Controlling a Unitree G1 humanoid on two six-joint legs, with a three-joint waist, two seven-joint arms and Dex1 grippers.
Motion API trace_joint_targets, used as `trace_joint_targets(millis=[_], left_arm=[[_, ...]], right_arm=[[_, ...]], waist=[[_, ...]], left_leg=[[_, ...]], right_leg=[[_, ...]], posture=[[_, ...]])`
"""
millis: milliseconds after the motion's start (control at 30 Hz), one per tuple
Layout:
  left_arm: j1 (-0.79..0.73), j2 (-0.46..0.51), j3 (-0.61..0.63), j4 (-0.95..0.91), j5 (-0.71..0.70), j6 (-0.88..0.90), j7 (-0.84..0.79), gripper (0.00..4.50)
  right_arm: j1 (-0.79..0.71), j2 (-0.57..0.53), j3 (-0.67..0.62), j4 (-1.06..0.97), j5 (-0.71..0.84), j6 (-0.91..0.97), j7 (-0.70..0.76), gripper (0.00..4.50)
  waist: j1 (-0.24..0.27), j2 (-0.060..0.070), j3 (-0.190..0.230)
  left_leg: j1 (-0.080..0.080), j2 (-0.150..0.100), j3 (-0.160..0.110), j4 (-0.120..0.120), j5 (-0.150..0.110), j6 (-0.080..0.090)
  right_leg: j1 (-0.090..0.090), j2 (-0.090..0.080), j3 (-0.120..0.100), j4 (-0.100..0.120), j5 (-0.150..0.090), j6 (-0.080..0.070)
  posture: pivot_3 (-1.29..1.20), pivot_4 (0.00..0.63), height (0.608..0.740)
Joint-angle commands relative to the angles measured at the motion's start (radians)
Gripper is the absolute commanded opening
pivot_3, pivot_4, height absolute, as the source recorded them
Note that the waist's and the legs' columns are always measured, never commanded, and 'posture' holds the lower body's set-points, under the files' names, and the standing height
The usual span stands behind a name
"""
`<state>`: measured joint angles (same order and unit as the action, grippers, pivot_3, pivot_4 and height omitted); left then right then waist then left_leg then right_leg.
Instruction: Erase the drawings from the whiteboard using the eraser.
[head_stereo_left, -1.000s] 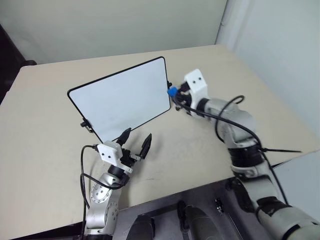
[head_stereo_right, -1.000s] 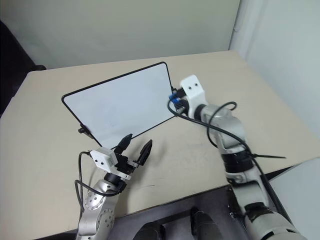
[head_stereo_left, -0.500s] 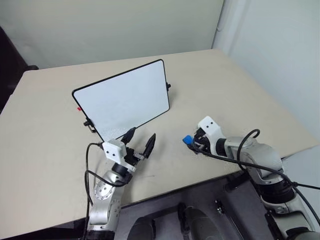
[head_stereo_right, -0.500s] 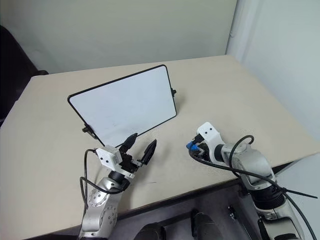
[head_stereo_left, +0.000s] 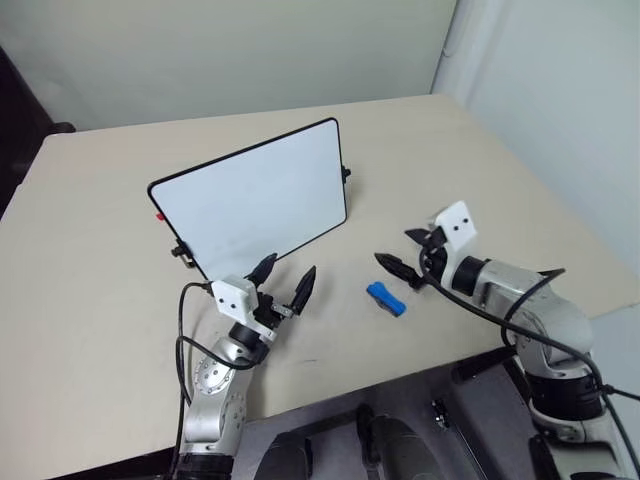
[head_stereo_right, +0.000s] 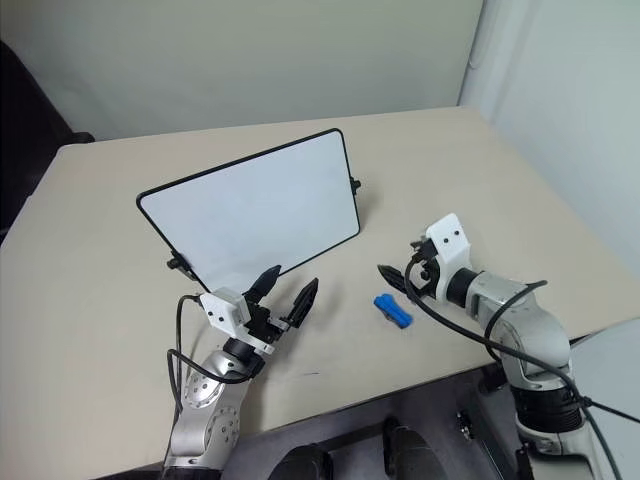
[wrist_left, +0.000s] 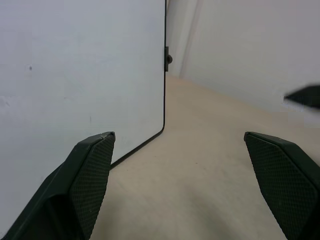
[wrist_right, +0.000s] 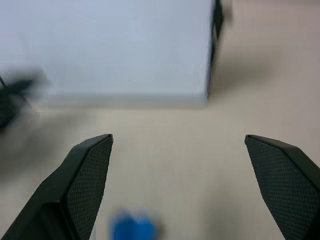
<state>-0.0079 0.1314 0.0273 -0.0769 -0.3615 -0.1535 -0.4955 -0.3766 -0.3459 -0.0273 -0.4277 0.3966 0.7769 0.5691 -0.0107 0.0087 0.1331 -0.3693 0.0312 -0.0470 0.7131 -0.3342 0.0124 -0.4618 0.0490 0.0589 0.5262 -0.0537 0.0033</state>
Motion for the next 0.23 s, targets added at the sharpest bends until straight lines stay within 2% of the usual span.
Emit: trace_joint_targets(millis=[33, 233], left_arm=[[-0.006, -0.003, -0.001, -0.016, 0.002, -0.018, -0.005, 4.5], [0.002, 0.011, 0.012, -0.028, -0.011, -0.004, -0.009, 4.5]], right_arm=[[0.015, 0.049, -0.025, -0.05, 0.059, -0.119, 0.02, 4.47], [0.024, 0.09, -0.034, -0.035, 0.122, -0.162, 0.007, 4.47]], waist=[[0.002, 0.0, 0.0], [0.005, 0.0, 0.0]], left_leg=[[0.0, 0.0, 0.0, 0.0, -0.001, 0.0], [0.0, -0.001, 0.002, 0.001, -0.004, -0.002]], right_leg=[[-0.001, 0.0, 0.0, 0.0, 0.0, -0.002], [0.0, -0.002, 0.001, 0.001, -0.002, -0.004]], posture=[[0.0, 0.15, 0.74], [0.0, 0.15, 0.74]])
